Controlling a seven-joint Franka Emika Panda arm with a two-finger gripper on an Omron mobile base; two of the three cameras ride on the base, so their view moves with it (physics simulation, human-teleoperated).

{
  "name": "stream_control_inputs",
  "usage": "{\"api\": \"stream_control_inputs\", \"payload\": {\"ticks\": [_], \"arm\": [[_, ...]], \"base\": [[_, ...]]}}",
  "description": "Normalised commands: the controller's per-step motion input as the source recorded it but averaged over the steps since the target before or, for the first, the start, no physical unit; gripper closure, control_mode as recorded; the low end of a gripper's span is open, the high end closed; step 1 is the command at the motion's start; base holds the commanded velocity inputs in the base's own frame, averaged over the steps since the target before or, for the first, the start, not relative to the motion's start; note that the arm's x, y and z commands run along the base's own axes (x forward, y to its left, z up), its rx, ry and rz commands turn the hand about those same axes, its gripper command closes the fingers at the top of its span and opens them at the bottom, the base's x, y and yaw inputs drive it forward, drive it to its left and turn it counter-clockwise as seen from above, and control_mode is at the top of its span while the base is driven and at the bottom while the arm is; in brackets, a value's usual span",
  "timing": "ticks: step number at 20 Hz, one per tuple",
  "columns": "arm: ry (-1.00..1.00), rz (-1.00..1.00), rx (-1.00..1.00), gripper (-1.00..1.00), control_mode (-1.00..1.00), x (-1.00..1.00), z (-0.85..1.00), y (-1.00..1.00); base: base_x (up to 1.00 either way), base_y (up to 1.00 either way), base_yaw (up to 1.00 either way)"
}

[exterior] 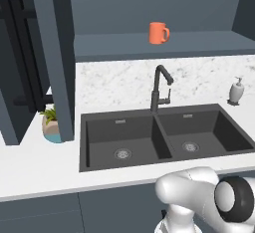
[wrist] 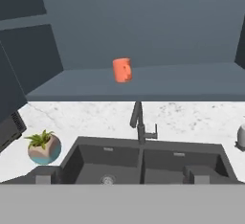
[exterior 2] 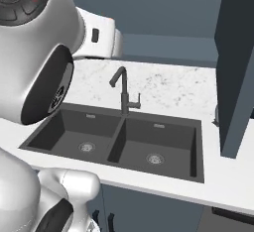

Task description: Gather all objects into one cabinet and sort the glasses and bowls to opposite sides.

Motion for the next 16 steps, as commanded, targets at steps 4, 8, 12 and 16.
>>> {"api": "stream_control_inputs", "payload": {"ticks": [4,8,12,16], "arm": [[0.00,0.05,0.00,-1.00,-1.00,0.23,0.62,0.39],[0.00,0.03,-0.07,-1.00,-1.00,0.19,0.77,0.20],[0.00,0.06,-0.05,-1.00,-1.00,0.47,0.21,0.43],[-0.01,0.06,-0.08,-1.00,-1.00,0.51,-0.26,0.71]], "base": [[0.00,0.00,0.00],[0.00,0.00,0.00],[0.00,0.00,0.00],[0.00,0.00,0.00]]}}
